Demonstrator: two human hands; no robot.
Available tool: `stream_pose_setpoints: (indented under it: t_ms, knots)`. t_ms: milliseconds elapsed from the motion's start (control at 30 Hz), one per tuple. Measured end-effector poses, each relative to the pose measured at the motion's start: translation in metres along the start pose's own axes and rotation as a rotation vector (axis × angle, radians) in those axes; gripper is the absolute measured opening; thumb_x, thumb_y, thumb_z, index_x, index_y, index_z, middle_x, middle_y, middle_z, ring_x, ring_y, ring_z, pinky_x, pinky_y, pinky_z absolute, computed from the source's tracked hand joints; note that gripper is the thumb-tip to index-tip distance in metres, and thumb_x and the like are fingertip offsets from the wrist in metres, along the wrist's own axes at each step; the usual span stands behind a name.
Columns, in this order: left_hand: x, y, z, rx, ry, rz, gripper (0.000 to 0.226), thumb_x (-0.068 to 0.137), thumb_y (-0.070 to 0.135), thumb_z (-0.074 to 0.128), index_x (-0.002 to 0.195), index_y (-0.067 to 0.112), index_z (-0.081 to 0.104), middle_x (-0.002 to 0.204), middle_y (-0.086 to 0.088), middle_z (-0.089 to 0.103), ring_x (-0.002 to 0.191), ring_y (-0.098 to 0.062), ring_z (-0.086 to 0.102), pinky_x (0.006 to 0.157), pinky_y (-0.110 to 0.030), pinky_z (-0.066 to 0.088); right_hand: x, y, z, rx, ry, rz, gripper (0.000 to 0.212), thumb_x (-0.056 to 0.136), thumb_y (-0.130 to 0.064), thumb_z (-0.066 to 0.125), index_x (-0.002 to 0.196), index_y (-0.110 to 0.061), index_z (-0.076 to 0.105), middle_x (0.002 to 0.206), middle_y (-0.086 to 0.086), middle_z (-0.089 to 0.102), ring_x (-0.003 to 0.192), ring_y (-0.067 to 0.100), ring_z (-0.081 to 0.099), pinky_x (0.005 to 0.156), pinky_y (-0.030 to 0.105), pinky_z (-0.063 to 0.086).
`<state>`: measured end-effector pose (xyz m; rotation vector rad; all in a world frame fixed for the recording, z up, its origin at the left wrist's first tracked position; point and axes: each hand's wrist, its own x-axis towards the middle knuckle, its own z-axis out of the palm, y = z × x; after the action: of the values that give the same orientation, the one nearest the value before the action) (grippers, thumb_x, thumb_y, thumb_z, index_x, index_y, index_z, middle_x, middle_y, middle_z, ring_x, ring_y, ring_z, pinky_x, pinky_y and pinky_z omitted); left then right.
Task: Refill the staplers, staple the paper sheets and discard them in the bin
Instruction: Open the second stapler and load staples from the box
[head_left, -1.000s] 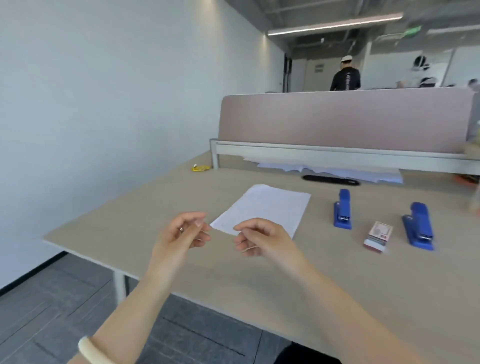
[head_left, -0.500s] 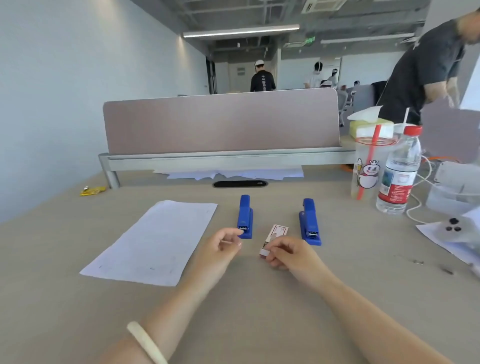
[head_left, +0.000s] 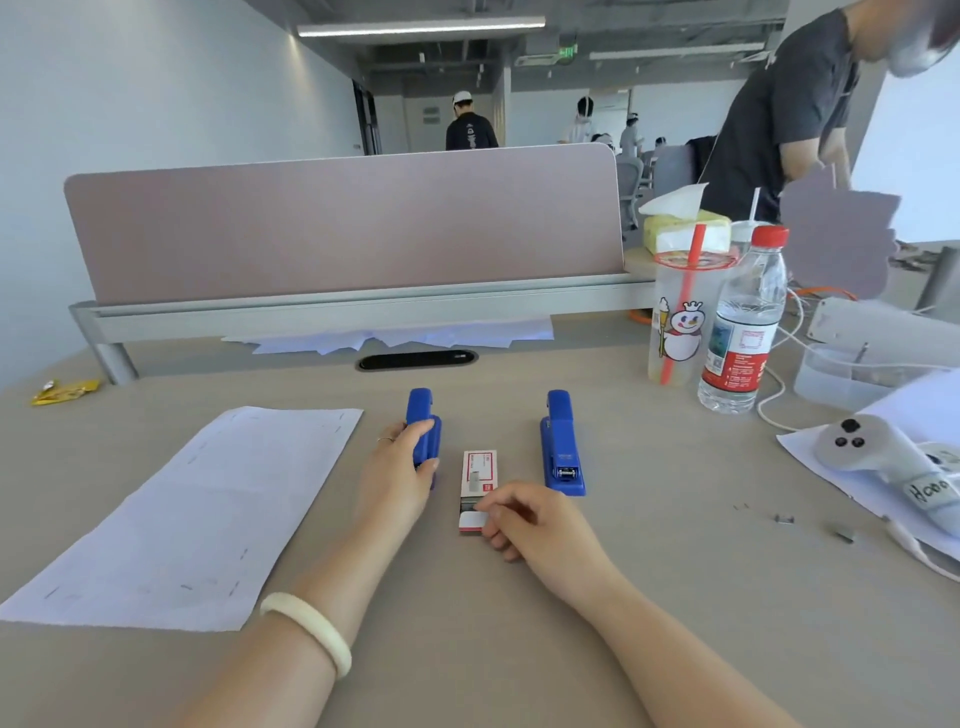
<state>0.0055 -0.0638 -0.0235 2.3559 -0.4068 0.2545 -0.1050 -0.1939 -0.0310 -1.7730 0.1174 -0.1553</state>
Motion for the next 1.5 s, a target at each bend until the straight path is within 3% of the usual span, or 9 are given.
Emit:
stream_pose_setpoints:
  t_ms: [233, 367, 500, 600, 767, 967, 1100, 1267, 1500]
  knots:
    - [-0.019, -0.008, -0.031, 0.201, -0.113, -0.006, 0.068, 0.084, 0.001, 0.046, 0.142, 0.028, 0.023, 0.121, -0.010, 0.047, 0.100, -0.028, 0.055, 0.076, -0.030, 0.043, -0.003, -0.003, -0.002, -0.049, -0.002, 0.005, 0.023, 0.091, -0.006, 0.045, 0.085, -0.018, 0.064, 0.072, 0.003, 0.064, 0.058, 0.007, 0.057, 0.056, 0.013, 0.049]
    - [-0.045, -0.023, -0.065, 0.222, -0.263, 0.009, 0.058, 0.079, 0.002, 0.049, 0.131, 0.026, 0.037, 0.097, -0.001, 0.043, 0.081, -0.021, 0.047, 0.064, -0.026, 0.039, -0.007, -0.003, -0.007, -0.186, 0.011, -0.027, 0.020, 0.090, -0.011, 0.048, 0.086, -0.022, 0.065, 0.072, -0.002, 0.066, 0.063, 0.008, 0.059, 0.066, 0.021, 0.051]
    - [-0.075, -0.036, -0.105, 0.084, -0.466, 0.021, 0.062, 0.075, 0.002, 0.051, 0.121, 0.043, 0.047, 0.106, 0.014, 0.053, 0.094, -0.003, 0.054, 0.079, -0.024, 0.048, -0.012, -0.007, -0.014, -0.446, -0.079, -0.082, 0.012, 0.085, -0.022, 0.059, 0.093, -0.028, 0.065, 0.073, -0.006, 0.061, 0.066, 0.011, 0.055, 0.068, 0.022, 0.046]
    - [-0.094, -0.035, -0.114, 0.024, -0.535, 0.044, 0.052, 0.076, 0.006, 0.057, 0.108, 0.047, 0.051, 0.104, 0.020, 0.057, 0.099, 0.000, 0.056, 0.087, -0.025, 0.049, -0.016, -0.012, -0.019, -0.561, -0.258, -0.064, 0.033, 0.076, -0.027, 0.071, 0.108, -0.029, 0.062, 0.075, -0.010, 0.053, 0.064, 0.003, 0.048, 0.065, 0.017, 0.042]
    - [-0.107, -0.018, -0.099, 0.000, -0.513, 0.132, 0.043, 0.081, 0.009, 0.060, 0.104, 0.044, 0.052, 0.106, 0.020, 0.053, 0.098, 0.004, 0.050, 0.084, -0.017, 0.042, -0.025, -0.017, -0.022, -0.647, -0.393, -0.079, 0.043, 0.064, -0.035, 0.079, 0.105, -0.035, 0.064, 0.074, -0.012, 0.051, 0.064, 0.001, 0.048, 0.067, 0.014, 0.041]
    - [-0.101, 0.008, -0.075, -0.019, -0.518, 0.218, 0.034, 0.080, 0.013, 0.063, 0.098, 0.039, 0.052, 0.101, 0.014, 0.053, 0.090, 0.003, 0.049, 0.073, -0.015, 0.037, -0.026, -0.016, -0.027, -0.555, -0.387, -0.098, 0.028, 0.064, -0.027, 0.081, 0.063, -0.037, 0.054, 0.062, -0.012, 0.049, 0.053, 0.001, 0.043, 0.054, 0.014, 0.034]
    - [-0.100, 0.025, -0.052, -0.042, -0.418, 0.264, 0.030, 0.077, 0.029, 0.069, 0.103, 0.035, 0.057, 0.101, 0.011, 0.054, 0.093, -0.004, 0.051, 0.081, -0.021, 0.041, -0.028, -0.017, -0.027, -0.537, -0.390, -0.095, 0.028, 0.065, -0.026, 0.080, 0.065, -0.034, 0.053, 0.062, -0.011, 0.049, 0.053, 0.003, 0.042, 0.051, 0.012, 0.032]
    - [-0.098, 0.035, -0.040, -0.160, -0.355, 0.284, 0.021, 0.077, 0.022, 0.070, 0.095, 0.029, 0.062, 0.089, 0.016, 0.055, 0.083, 0.003, 0.051, 0.071, -0.009, 0.037, -0.029, -0.016, -0.036, -0.523, -0.376, -0.073, 0.028, 0.066, -0.024, 0.080, 0.067, -0.032, 0.054, 0.063, -0.010, 0.049, 0.051, 0.002, 0.042, 0.047, 0.008, 0.032]
    - [-0.097, 0.026, -0.061, -0.691, -0.230, 0.092, 0.025, 0.081, 0.011, 0.066, 0.092, 0.032, 0.061, 0.082, 0.019, 0.067, 0.077, 0.000, 0.057, 0.070, -0.008, 0.045, -0.027, -0.014, -0.043, -0.530, -0.373, -0.031, 0.027, 0.066, -0.026, 0.081, 0.072, -0.029, 0.054, 0.065, -0.010, 0.050, 0.056, 0.004, 0.045, 0.052, 0.011, 0.035]
